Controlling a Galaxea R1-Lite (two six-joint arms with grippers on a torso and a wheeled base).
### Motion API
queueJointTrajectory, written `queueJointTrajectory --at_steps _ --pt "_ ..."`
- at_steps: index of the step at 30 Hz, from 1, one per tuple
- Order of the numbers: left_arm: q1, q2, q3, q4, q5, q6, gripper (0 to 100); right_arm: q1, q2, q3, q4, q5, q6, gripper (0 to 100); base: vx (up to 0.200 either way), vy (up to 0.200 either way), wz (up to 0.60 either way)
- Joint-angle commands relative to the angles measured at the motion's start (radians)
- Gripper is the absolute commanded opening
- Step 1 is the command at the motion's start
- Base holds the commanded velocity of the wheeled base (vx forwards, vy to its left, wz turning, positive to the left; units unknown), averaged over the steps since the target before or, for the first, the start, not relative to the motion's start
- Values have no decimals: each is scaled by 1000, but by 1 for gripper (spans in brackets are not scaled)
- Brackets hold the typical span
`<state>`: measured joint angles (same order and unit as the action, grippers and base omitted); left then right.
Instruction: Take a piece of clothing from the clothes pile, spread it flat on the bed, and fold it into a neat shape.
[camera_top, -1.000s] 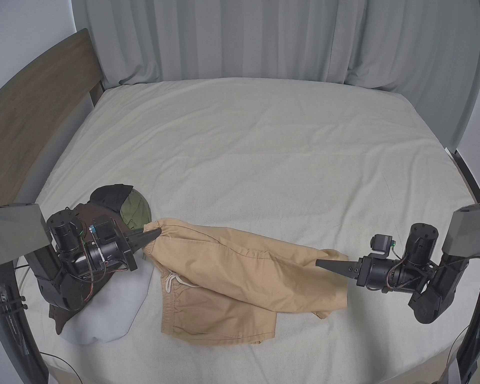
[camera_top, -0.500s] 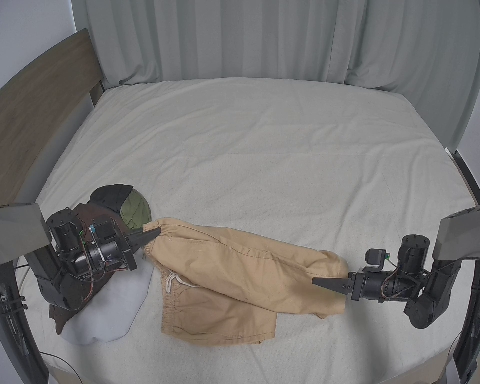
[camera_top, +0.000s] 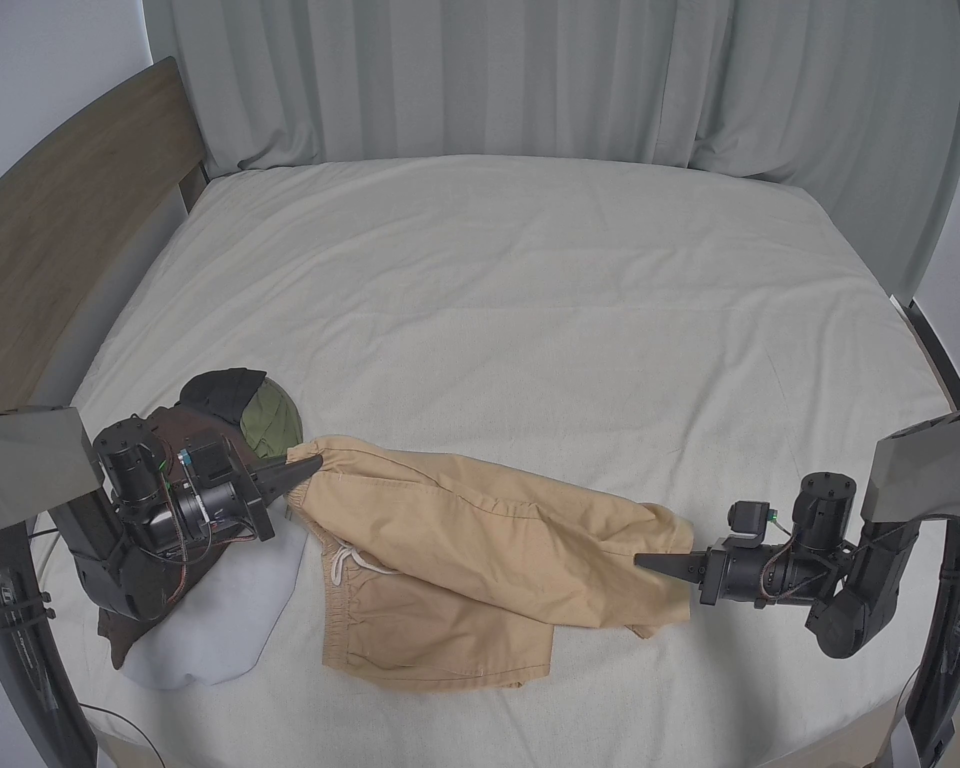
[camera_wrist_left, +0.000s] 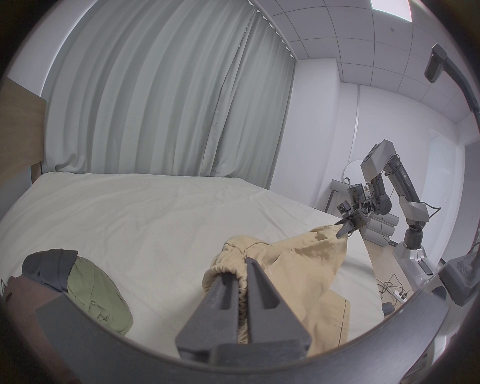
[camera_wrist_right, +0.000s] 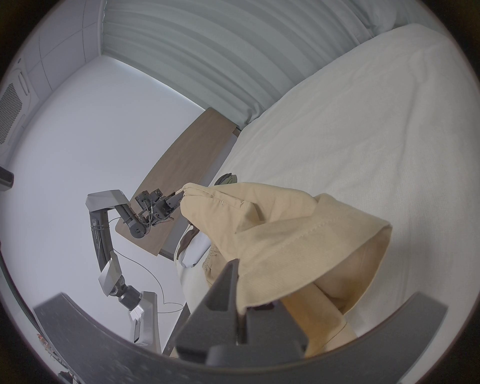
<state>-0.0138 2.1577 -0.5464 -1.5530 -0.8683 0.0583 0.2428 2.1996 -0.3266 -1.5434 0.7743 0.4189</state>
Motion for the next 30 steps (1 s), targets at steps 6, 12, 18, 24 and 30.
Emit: queueJointTrajectory --at_steps 6,12,18,24,30 --pt "-5 -2 -18 -1 0 -11 0 0 -8 -6 -1 0 -23 0 0 0 0" --pt "-11 -32 -32 -1 2 -55 0 1 -64 -19 -1 -1 -11 0 0 0 0" --pt "-21 -65 -32 -1 2 -98 0 -7 -136 -63 -1 -1 -2 0 0 0 0" --pt "-21 -70 -38 -1 0 -100 0 -8 -212 -69 -1 -3 14 0 0 0 0" --pt "-20 -76 -52 -2 2 -101 0 -25 -259 -78 0 -18 41 0 0 0 0"
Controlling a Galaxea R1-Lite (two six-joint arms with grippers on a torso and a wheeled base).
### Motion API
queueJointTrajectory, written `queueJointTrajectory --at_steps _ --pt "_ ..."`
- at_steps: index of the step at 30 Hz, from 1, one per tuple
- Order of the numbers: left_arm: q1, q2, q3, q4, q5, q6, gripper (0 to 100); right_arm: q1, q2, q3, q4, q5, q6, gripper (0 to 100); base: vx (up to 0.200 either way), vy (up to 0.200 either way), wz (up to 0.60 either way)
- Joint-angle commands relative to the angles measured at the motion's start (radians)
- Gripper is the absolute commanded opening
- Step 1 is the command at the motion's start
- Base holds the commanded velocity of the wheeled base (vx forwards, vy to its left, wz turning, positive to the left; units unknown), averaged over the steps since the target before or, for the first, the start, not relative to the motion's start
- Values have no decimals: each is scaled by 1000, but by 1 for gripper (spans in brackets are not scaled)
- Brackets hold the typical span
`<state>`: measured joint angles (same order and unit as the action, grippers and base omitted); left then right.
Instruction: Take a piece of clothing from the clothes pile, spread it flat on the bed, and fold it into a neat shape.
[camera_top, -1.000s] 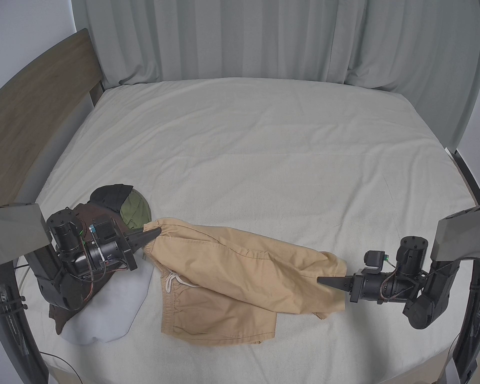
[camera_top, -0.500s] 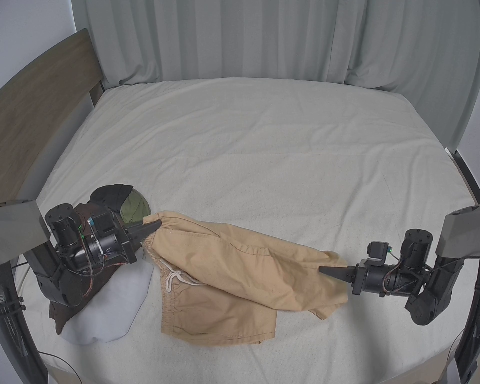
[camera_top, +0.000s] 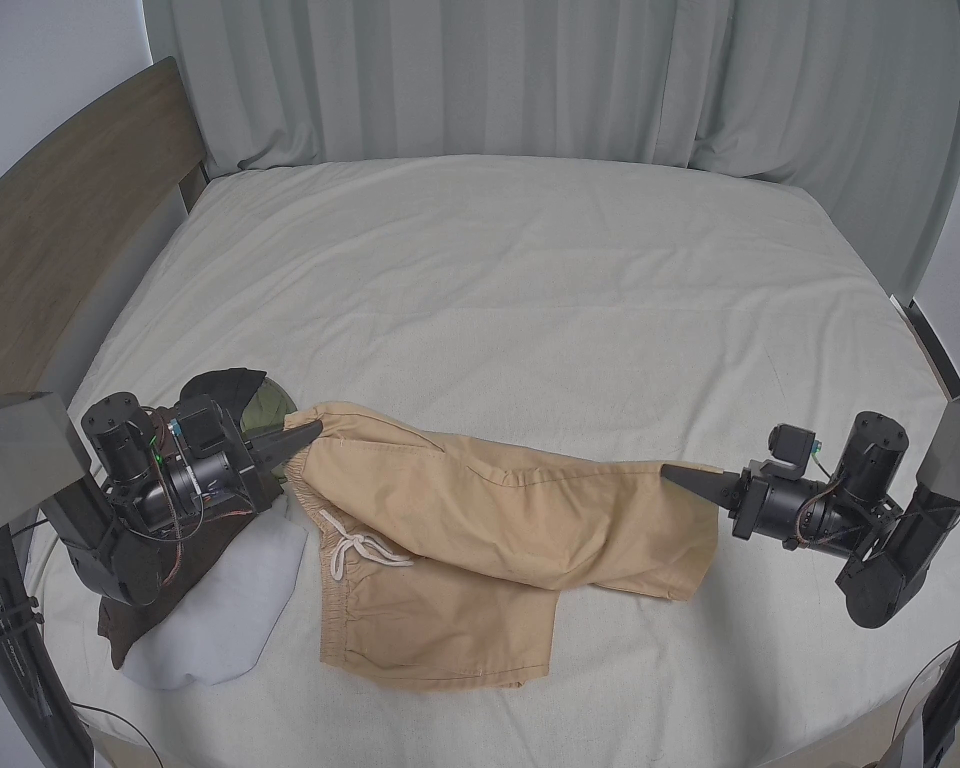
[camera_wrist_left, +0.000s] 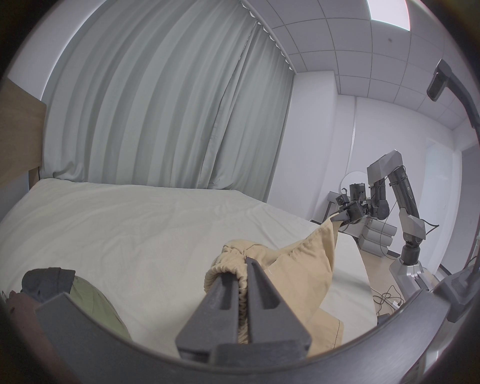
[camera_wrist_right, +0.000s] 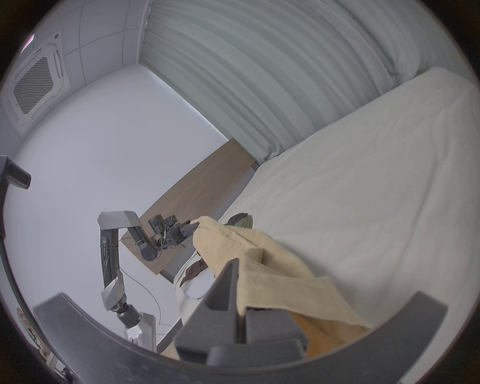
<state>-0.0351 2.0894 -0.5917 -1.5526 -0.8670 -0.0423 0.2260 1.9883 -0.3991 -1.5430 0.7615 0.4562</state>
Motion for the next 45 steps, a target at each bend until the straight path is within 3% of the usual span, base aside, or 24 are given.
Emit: queueJointTrajectory --at_steps 1,4,26,32,45 --pt "1 -8 -7 -3 0 -1 0 -8 -48 -7 0 -8 4 0 0 0 0" --pt "1 -14 -3 -3 0 -2 0 -10 -49 -29 -2 -44 6 0 0 0 0" --pt "12 -49 -10 -1 0 -39 0 -14 -86 -70 -3 -88 4 0 0 0 0" --pt "12 -83 -7 -3 0 -99 0 -13 -98 -93 -2 -129 4 0 0 0 0" --pt "15 -86 -16 -3 0 -114 0 -14 -111 -135 -2 -177 6 0 0 0 0"
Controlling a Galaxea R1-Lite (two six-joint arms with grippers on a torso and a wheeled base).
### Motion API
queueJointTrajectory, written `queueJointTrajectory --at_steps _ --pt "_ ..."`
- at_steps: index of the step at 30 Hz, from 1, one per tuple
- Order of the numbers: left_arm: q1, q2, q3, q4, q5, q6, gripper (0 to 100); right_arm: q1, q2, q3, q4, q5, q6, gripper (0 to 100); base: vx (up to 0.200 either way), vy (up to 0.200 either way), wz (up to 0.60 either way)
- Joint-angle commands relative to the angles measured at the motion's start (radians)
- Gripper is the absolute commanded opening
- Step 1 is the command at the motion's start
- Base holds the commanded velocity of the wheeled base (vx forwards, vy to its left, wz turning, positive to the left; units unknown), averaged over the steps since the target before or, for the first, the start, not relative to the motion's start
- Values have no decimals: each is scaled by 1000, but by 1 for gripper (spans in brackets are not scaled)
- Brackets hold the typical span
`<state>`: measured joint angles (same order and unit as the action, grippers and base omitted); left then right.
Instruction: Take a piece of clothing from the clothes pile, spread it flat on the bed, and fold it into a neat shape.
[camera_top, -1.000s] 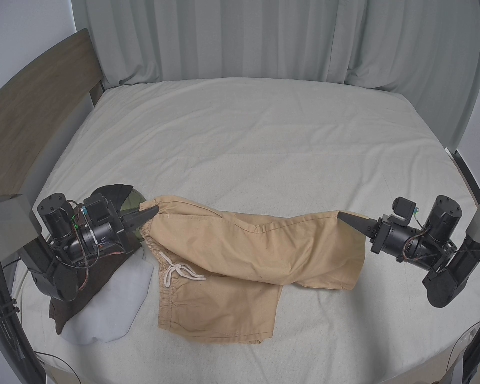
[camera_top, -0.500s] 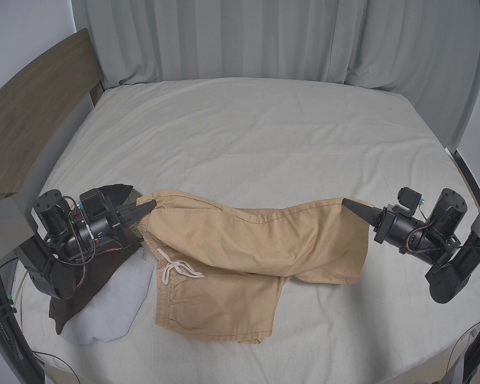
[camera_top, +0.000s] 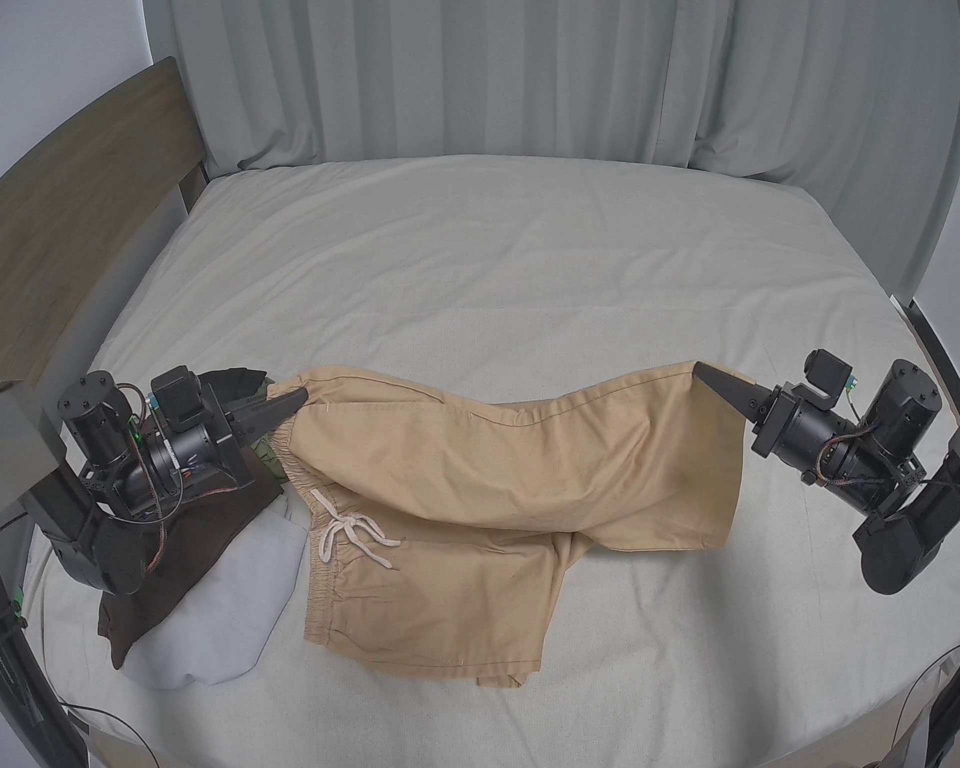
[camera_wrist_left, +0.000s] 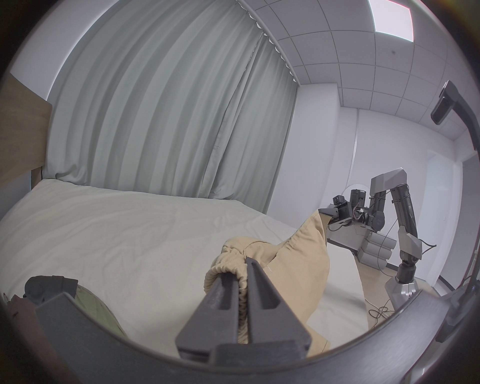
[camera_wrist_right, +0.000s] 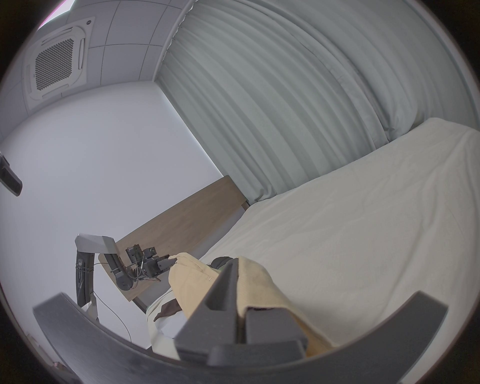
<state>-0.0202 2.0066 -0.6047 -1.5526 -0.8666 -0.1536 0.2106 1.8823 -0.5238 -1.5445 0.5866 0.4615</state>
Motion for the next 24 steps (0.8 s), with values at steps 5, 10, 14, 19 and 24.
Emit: queueJointTrajectory --at_steps 5,10,14,19,24 --pt "9 -2 -4 -3 0 -14 0 -22 -5 -22 -2 -2 -3 0 0 0 0" --pt "16 -2 -10 -1 1 -18 0 -50 -3 -33 0 -2 -3 0 0 0 0" --pt "17 0 -14 -3 4 -32 0 -63 -3 -38 0 -2 -3 0 0 0 0" --pt "22 0 -18 -1 4 -34 0 -70 -2 -39 0 -1 -4 0 0 0 0" --pt "32 6 -30 -1 29 -38 0 -86 4 -38 0 -1 -12 0 0 0 0"
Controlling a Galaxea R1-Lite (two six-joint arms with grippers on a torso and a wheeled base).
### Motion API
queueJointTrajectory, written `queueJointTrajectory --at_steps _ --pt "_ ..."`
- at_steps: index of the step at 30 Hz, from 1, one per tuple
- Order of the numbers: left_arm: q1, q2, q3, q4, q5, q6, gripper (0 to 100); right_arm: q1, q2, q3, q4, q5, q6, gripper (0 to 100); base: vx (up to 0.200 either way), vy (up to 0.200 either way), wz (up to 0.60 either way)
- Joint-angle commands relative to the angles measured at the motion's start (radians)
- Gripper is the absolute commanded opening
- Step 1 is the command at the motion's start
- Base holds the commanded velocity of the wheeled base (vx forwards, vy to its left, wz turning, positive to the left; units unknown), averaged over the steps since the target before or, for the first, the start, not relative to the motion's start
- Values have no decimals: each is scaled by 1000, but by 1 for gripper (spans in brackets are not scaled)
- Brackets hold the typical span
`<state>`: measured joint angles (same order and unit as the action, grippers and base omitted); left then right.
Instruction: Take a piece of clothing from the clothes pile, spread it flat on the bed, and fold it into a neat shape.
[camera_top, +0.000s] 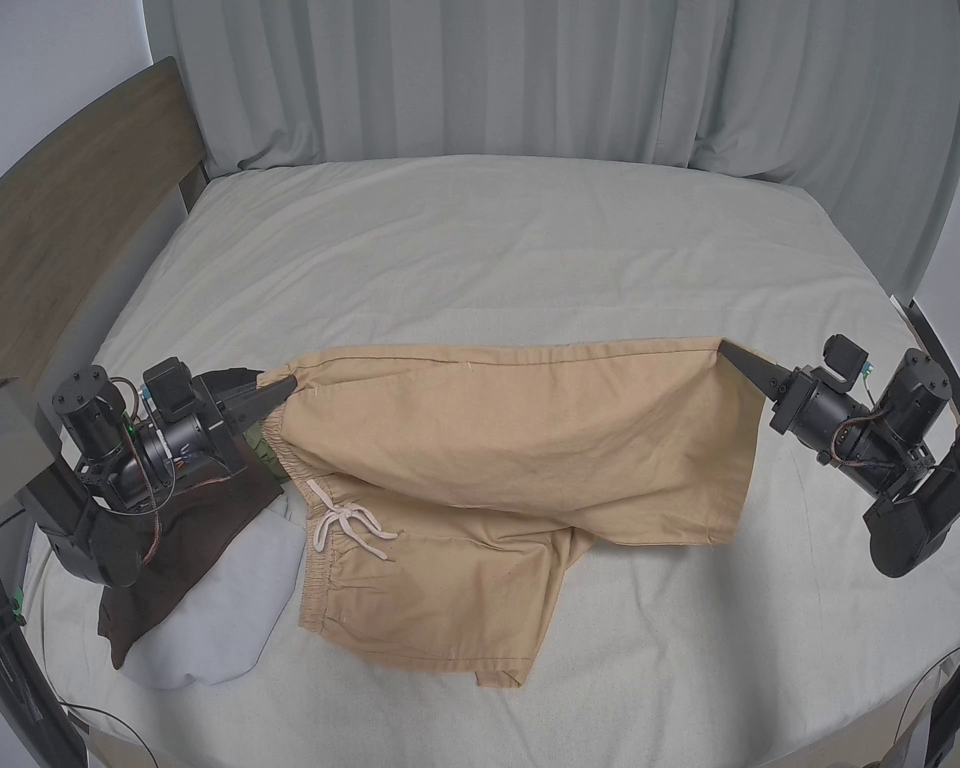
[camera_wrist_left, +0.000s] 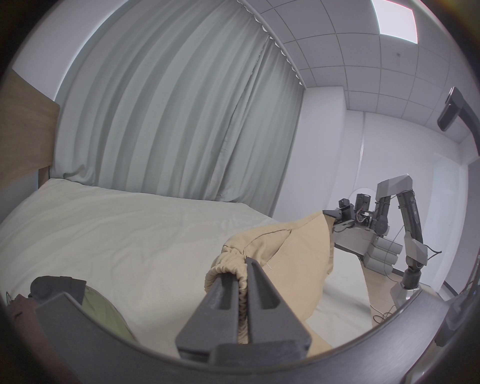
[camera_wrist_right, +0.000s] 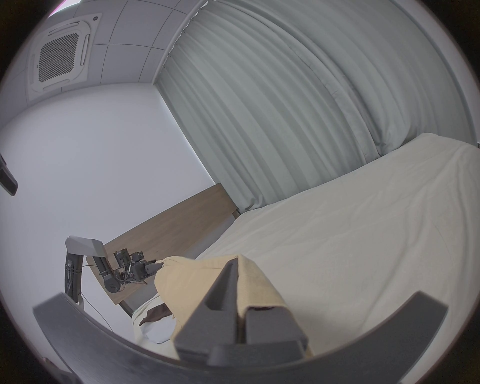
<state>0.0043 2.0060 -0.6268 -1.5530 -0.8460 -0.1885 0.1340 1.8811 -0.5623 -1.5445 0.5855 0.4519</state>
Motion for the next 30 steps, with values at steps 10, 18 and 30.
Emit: queueJointTrajectory --at_steps 10,18,30 --pt "14 10 -19 -1 27 -16 0 -31 23 2 -2 2 -4 0 0 0 0" --pt "17 8 -21 -1 27 -16 0 -34 35 2 -2 2 -16 0 0 0 0" --pt "8 11 -24 -1 38 -20 0 -8 47 -30 1 0 -19 0 0 0 0"
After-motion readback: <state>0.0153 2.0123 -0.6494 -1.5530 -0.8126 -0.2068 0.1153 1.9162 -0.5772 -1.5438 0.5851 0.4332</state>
